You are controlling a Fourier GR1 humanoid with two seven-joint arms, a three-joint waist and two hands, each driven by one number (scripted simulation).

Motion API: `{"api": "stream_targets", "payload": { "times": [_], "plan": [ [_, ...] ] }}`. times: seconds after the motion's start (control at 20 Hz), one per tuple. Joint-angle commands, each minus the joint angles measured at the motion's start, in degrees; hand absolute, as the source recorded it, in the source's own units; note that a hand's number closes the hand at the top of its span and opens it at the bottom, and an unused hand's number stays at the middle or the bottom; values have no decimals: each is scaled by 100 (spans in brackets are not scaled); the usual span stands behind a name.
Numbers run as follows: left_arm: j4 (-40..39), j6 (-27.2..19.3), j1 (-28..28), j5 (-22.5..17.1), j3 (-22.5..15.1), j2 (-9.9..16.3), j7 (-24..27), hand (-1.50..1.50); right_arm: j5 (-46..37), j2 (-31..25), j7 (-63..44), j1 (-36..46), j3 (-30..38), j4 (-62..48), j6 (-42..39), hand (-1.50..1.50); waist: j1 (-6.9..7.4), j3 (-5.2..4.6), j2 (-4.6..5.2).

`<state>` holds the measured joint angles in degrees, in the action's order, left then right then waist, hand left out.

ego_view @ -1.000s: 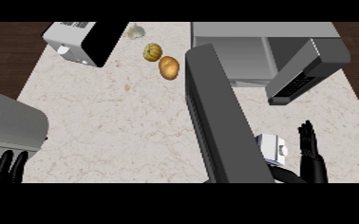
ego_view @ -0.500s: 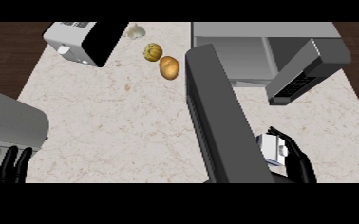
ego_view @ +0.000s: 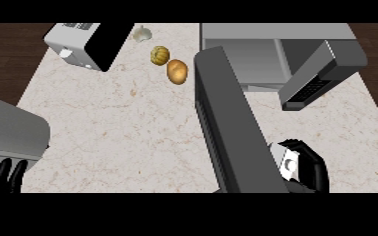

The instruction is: Pick up the milk, place it into the microwave and close the microwave

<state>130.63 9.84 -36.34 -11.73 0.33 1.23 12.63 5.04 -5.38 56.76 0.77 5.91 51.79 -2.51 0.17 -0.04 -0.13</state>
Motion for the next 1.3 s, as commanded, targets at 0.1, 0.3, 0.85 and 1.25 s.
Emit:
{"api": "stream_targets", "payload": {
  "times": [0.1,0.3,0.85,1.25],
  "plan": [
    [52,-238,213,293,-397,-119,-297,-150,117,-560,-208,1142,122,-489,-704,150,51,11,27],
    [177,116,-270,101,-329,-103,116,-150,276,-1362,-125,1719,239,-1171,-1878,150,173,15,28],
    [30,215,-139,-330,164,-13,-24,-150,376,-1098,-820,1848,-310,-123,-1961,150,22,1,-3],
    [-186,180,15,-161,133,-116,-33,-150,11,-769,-1732,2498,-395,157,-923,150,41,4,9]
  ]
}}
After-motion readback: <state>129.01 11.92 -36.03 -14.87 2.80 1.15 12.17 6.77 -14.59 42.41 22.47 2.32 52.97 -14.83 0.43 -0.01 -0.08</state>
